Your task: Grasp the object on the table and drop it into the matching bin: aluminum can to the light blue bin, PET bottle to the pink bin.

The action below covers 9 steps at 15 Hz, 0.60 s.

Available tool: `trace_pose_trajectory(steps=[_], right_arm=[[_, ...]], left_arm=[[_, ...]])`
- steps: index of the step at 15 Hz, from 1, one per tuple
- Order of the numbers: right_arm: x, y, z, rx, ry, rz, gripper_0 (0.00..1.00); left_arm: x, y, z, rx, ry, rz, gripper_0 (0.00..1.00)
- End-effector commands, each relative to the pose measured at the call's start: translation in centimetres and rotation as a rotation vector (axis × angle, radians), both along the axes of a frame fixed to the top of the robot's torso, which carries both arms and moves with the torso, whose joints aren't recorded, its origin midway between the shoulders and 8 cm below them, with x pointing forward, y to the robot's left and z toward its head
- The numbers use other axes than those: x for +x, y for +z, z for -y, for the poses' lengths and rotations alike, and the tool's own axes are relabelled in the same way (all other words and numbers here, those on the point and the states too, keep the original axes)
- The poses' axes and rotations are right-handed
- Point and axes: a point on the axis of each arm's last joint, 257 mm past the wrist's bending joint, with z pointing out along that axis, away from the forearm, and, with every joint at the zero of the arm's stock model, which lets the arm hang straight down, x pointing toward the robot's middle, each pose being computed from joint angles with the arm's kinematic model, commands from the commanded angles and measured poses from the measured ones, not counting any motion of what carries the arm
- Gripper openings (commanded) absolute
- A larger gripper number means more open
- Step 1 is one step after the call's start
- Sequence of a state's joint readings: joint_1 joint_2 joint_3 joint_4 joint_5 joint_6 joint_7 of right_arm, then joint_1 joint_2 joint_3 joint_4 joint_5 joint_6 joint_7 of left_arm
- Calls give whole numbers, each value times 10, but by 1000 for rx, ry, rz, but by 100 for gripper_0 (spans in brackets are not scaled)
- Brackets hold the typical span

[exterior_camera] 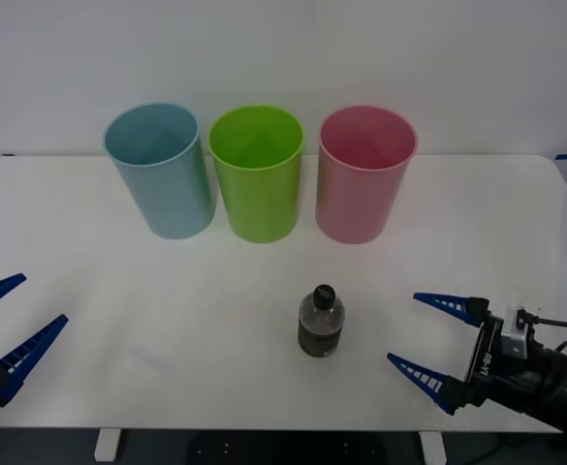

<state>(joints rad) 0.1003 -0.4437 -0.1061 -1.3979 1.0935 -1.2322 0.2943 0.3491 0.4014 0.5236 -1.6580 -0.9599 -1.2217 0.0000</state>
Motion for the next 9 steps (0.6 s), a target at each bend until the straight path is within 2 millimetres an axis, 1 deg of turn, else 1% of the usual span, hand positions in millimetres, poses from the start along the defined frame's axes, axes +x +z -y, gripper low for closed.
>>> trace_pose_trajectory(steps=[1, 5, 9], right_arm=[[9, -11, -16, -10, 1, -16, 100], [13, -20, -38, -19, 29, -22, 100], [15, -25, -52, -37, 47, -11, 100]], left_arm=[[0, 0, 0, 0, 0, 0, 100], [0, 0, 0, 0, 0, 0, 100], [0, 0, 0, 0, 0, 0, 100]])
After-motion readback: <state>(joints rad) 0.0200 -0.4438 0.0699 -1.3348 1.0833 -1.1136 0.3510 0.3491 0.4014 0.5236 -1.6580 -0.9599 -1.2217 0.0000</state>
